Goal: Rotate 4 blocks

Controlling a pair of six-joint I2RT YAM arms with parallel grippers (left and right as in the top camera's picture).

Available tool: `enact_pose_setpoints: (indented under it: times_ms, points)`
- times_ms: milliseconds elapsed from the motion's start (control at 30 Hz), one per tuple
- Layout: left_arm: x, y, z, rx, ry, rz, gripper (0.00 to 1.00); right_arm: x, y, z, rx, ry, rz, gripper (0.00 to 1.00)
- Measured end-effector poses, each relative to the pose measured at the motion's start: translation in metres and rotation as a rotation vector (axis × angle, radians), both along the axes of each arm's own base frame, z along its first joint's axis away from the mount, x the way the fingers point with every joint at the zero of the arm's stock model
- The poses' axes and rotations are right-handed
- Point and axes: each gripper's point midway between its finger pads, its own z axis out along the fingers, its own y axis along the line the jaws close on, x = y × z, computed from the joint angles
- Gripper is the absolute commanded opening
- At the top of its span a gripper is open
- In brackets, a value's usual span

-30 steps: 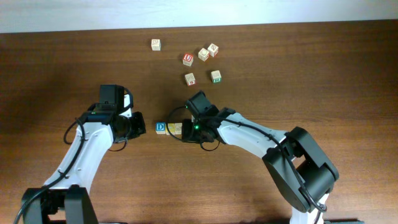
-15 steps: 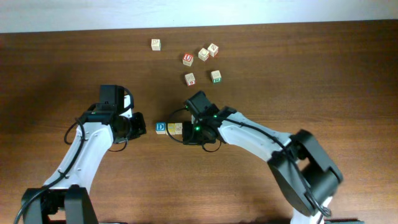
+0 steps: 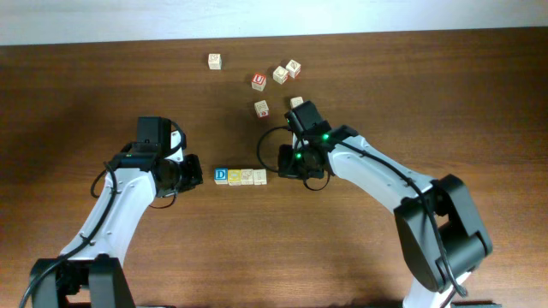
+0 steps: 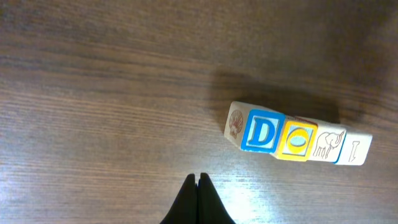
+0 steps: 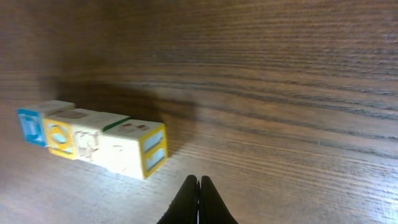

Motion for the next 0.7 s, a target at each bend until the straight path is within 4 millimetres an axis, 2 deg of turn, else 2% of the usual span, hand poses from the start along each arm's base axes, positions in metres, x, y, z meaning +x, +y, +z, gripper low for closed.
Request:
enact_pose_setpoints:
  times_ms: [233,367,500,700]
  points:
    - [0.006,0.000,0.001,-0.001,-0.025,0.000,0.00,0.000,0.002,-0.004,0.003,-0.002,0.028,0.04]
    - [0.013,-0.004,-0.018,-0.021,0.000,-0.011,0.00,-0.001,0.003,-0.004,0.007,-0.001,0.032,0.04]
    - [0.024,-0.016,-0.029,-0.083,-0.017,-0.050,0.00,-0.001,0.004,-0.004,0.013,0.000,0.036,0.04]
    - [0.023,-0.022,-0.045,-0.102,0.013,-0.094,0.00,-0.002,0.006,-0.009,0.019,0.012,0.047,0.04]
